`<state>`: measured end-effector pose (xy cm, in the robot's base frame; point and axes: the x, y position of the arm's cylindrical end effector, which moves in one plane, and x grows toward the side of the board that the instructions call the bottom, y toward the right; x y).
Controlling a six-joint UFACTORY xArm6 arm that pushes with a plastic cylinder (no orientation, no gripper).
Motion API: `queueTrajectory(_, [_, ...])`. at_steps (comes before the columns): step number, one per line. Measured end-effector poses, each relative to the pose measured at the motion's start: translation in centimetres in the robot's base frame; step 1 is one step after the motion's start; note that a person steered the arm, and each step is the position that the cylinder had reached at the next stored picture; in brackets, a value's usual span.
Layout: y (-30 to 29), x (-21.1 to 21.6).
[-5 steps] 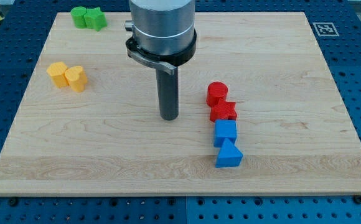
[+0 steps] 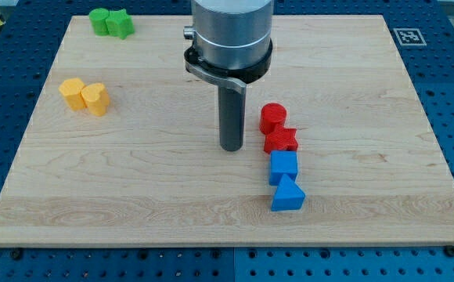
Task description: Move the red star to the right side of the red circle
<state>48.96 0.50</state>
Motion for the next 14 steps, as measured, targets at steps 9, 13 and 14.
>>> queueTrajectory(9, [9.9, 3.8])
queueTrajectory(13, [16.6, 4.1])
queueTrajectory(14, [17.0, 3.1])
